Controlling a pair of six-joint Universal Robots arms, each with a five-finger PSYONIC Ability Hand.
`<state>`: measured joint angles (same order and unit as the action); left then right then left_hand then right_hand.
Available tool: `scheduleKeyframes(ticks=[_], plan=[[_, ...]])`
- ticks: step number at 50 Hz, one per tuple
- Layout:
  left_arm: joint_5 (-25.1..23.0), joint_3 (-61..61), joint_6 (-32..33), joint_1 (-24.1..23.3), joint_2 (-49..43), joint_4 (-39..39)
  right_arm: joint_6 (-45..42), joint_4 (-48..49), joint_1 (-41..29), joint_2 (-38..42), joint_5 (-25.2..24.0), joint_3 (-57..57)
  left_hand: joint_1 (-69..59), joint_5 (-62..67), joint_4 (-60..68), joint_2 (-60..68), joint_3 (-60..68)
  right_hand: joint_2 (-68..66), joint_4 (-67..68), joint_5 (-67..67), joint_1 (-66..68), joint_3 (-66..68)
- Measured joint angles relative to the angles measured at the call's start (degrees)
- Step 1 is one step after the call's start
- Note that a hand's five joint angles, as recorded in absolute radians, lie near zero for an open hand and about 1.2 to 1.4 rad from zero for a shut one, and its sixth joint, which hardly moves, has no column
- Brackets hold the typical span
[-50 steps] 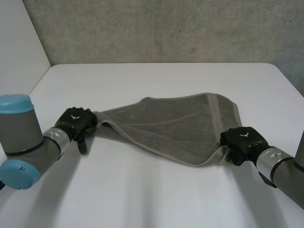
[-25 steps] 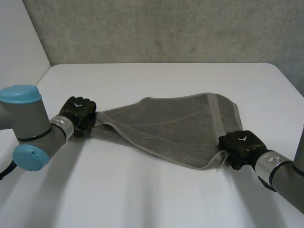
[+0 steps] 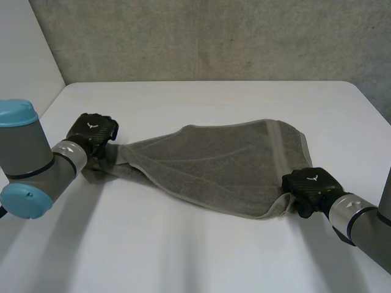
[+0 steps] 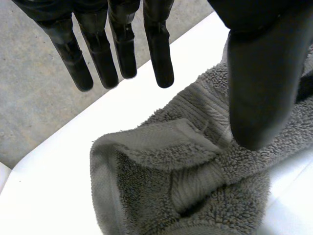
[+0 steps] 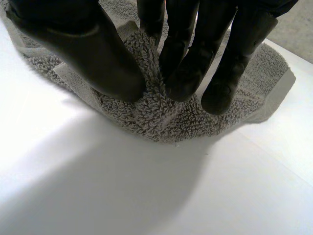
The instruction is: Fold the towel.
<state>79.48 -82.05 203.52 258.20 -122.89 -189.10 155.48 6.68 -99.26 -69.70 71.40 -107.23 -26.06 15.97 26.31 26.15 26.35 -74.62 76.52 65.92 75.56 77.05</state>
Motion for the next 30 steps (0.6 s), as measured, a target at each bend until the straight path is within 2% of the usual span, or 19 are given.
scheduleKeyframes(ticks=[14, 22, 24, 27, 30], plan=[[-0.14, -0.72, 4.47, 1.02, -1.2, 0.66, 0.0, 0.0, 0.09, 0.0, -0.03, -0.12, 2.44, -2.44, -2.57, -2.36, -2.44, 0.0, 0.0, 0.0, 0.0, 0.0], [-0.35, -1.86, 5.97, 1.02, -1.2, 0.28, 0.0, 0.0, 0.15, 0.0, -0.03, -0.09, -1.29, 1.32, 0.85, 0.98, 0.78, 0.0, 0.0, 0.0, 0.0, 0.0], [-0.35, -1.79, 6.35, 1.05, -1.29, 0.14, 0.0, 0.0, 0.14, 0.0, -0.03, -0.09, -3.13, 3.22, 2.78, 2.93, 2.76, 0.0, 0.0, 0.0, 0.0, 0.0], [-0.28, -1.2, 7.45, 1.13, -1.74, -0.41, 0.0, 0.0, 0.13, 0.0, -0.03, -0.12, -15.83, 15.3, 14.99, 15.89, 15.65, 0.0, 0.0, 0.0, 0.0, 0.0], [-0.19, -0.54, 8.44, 1.21, -2.26, -1.28, 0.0, 0.0, 0.12, 0.0, -0.03, -0.15, -22.24, 22.14, 21.89, 22.31, 22.13, 0.0, 0.0, 0.0, 0.0, 0.0]])
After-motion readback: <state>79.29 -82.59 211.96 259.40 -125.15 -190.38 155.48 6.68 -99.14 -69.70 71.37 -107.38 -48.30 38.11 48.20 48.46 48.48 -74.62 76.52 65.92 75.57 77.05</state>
